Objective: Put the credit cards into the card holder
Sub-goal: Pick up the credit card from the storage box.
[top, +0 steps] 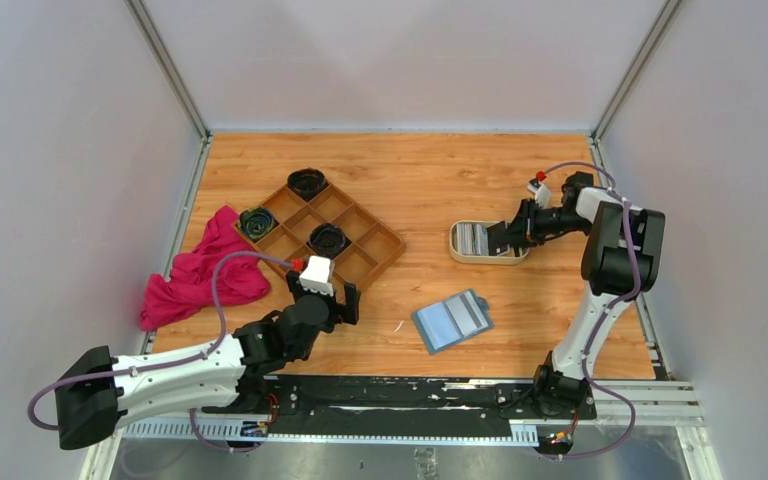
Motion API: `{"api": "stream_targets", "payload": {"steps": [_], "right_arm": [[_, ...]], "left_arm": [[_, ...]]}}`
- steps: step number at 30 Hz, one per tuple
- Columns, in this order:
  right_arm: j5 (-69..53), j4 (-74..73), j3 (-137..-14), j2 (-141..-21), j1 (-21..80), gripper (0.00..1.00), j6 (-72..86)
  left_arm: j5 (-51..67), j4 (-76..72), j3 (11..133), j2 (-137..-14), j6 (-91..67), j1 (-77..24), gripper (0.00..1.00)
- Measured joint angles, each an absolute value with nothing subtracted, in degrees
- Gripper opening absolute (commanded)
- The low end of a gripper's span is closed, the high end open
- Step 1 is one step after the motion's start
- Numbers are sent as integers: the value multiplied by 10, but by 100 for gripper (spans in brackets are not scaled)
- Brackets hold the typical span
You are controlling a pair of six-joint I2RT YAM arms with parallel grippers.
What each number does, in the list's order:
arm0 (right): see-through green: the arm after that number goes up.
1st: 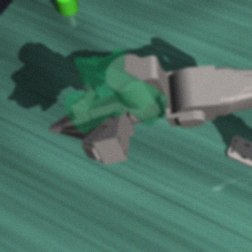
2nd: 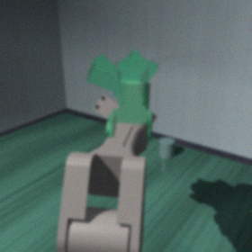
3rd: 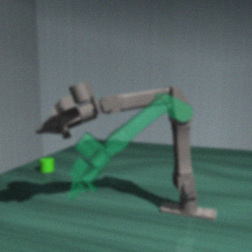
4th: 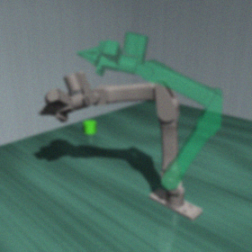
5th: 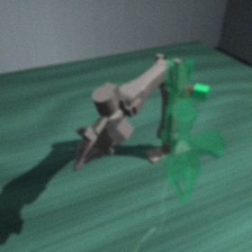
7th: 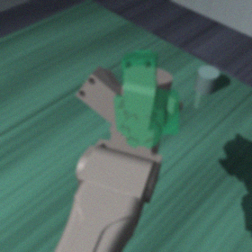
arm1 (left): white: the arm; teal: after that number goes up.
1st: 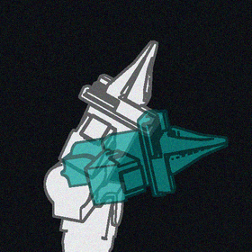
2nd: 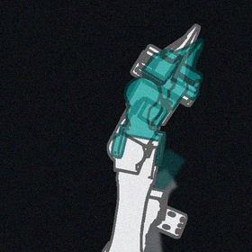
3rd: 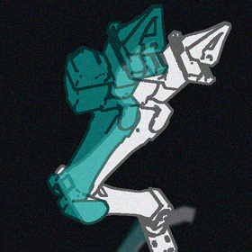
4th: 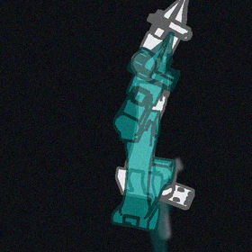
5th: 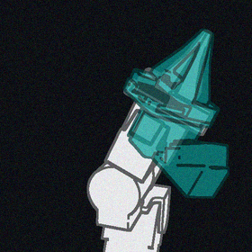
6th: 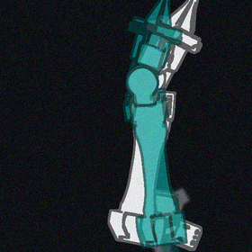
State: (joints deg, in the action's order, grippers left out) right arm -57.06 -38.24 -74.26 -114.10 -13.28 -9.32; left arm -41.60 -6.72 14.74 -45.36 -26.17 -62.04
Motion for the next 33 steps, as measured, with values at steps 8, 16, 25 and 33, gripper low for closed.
{"api": "stream_targets", "payload": {"steps": [8, 16, 25, 33], "right_arm": [[-568, -395, -761, -1150, -126, 31, -87], [-503, -403, -773, -1137, -103, 33, -72], [-422, -397, -776, -1126, -68, 0, -67], [-457, -389, -757, -1110, -84, 1, -85]], "left_arm": [[-416, -67, 147, -454, -262, -620, 100], [-416, -67, 147, -454, -262, -620, 100], [-416, -67, 147, -446, -262, -620, 100], [-416, -67, 147, -436, -262, -620, 100]]}}
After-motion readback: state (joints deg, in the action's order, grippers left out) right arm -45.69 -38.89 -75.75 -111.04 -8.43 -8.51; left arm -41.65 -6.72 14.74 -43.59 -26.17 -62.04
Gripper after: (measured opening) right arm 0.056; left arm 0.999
